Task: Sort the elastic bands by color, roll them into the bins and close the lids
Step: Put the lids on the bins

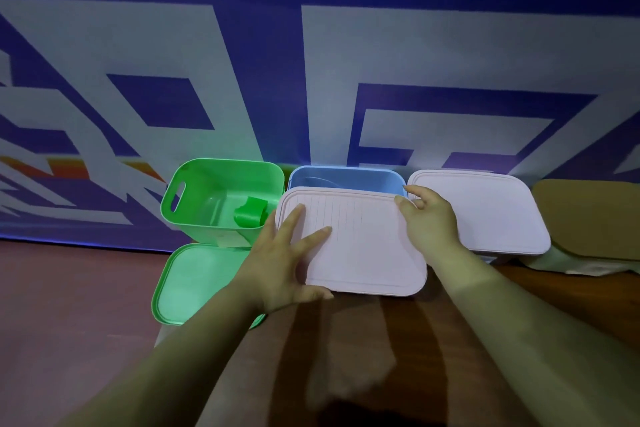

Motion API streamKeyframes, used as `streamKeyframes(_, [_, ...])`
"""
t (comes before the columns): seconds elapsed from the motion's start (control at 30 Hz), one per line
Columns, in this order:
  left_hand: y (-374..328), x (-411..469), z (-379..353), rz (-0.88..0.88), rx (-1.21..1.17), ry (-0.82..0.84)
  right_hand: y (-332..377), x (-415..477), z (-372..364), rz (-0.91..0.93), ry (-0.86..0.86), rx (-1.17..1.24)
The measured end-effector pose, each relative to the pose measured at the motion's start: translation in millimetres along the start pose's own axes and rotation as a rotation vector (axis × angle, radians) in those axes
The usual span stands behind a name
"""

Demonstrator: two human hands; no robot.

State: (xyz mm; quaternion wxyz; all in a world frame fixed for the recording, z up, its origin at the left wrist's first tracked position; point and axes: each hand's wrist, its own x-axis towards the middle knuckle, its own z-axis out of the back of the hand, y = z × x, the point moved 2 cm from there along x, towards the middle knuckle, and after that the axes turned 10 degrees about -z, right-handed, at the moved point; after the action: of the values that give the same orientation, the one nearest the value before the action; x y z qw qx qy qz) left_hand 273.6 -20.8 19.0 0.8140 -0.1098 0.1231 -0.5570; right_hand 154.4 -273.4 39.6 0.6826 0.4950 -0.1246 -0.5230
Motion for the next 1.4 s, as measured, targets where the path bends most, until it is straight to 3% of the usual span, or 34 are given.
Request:
streamKeyframes(0.17, [23,35,-3,0.007,0.083,0.017,8,28,-16,0.031,0.012,-0.102])
streamKeyframes(0.4, [41,59,-16,0.013,0.143,-0.020,-4,34,-35,0.239,0.172,-0.644])
streamKeyframes(0.77, [39,75,-19,0.081,0.170,0.020,-13,34,-21,0.397,0.284,-0.984])
streamKeyframes(1.03, [40,79,-17,0.075,0.211,0.046,-20,30,-12,0.435,0.339,-1.071])
streamKeyframes(1.4, [39,75,-22,0.029,0.247,-0.062,-34,25,-10,0.540,0.343,-1.071])
